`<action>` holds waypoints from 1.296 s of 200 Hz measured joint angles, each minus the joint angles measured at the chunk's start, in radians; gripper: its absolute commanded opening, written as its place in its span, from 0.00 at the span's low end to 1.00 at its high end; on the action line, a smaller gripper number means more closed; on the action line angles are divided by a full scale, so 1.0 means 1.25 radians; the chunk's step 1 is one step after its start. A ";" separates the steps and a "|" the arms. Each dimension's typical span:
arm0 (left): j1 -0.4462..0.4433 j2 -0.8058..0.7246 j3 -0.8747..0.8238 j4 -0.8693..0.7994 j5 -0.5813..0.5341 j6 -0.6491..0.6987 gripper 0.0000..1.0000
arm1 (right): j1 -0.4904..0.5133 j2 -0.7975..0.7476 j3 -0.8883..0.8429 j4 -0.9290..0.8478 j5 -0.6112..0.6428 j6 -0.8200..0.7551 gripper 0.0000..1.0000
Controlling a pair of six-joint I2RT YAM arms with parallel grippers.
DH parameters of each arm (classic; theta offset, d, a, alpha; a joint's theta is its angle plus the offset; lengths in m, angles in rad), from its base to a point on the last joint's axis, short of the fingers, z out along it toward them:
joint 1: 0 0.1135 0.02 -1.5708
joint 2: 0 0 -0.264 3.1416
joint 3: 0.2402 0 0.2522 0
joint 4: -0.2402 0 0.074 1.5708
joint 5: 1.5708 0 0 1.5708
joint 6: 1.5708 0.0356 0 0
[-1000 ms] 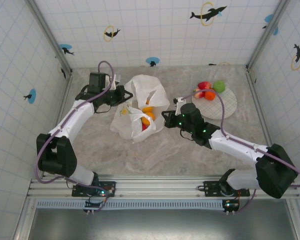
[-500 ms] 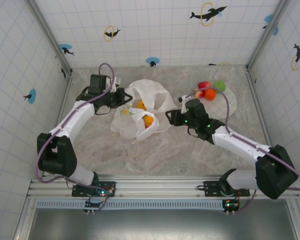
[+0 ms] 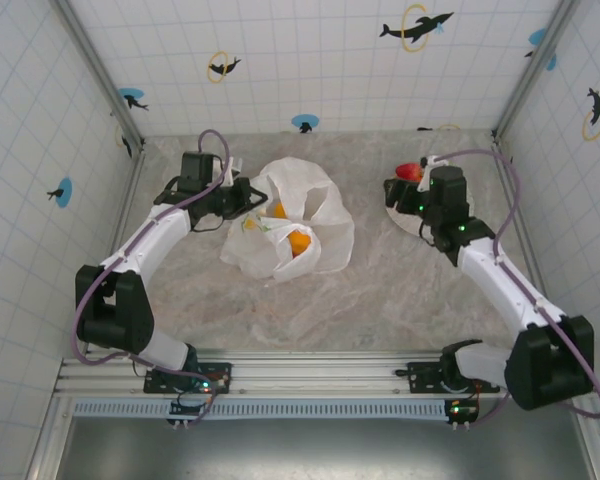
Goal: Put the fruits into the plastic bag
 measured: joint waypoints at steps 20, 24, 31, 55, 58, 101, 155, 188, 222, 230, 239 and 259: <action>0.000 0.001 0.000 0.005 0.008 -0.009 0.00 | -0.059 0.098 0.053 -0.004 0.052 -0.005 0.89; 0.000 0.001 0.000 0.005 0.009 -0.010 0.00 | -0.068 0.118 0.063 -0.005 0.060 -0.006 0.89; 0.000 0.002 0.000 0.005 0.010 -0.011 0.00 | -0.081 0.152 0.080 -0.008 0.075 -0.009 0.89; 0.000 0.002 0.000 0.013 0.014 -0.012 0.00 | -0.112 0.270 0.146 -0.026 0.112 -0.017 0.89; 0.000 0.003 0.000 0.015 0.016 -0.013 0.00 | -0.114 0.284 0.156 -0.029 0.115 -0.018 0.89; 0.000 0.008 0.000 0.020 0.024 -0.014 0.00 | -0.132 0.454 0.269 -0.056 0.124 -0.024 0.89; 0.000 0.009 0.000 0.020 0.028 -0.014 0.00 | -0.133 0.573 0.360 -0.095 0.125 -0.024 0.86; 0.000 0.009 0.000 0.020 0.029 -0.014 0.00 | -0.134 0.605 0.380 -0.107 0.128 -0.024 0.81; 0.000 0.011 0.000 0.020 0.029 -0.014 0.00 | -0.139 0.623 0.382 -0.115 0.129 -0.023 0.75; 0.000 0.012 0.000 0.020 0.029 -0.014 0.00 | -0.139 0.627 0.382 -0.117 0.128 -0.023 0.73; 0.000 0.012 0.000 0.020 0.029 -0.014 0.00 | -0.141 0.629 0.382 -0.120 0.128 -0.023 0.71; 0.000 0.012 0.000 0.020 0.029 -0.014 0.00 | -0.142 0.631 0.382 -0.123 0.125 -0.023 0.65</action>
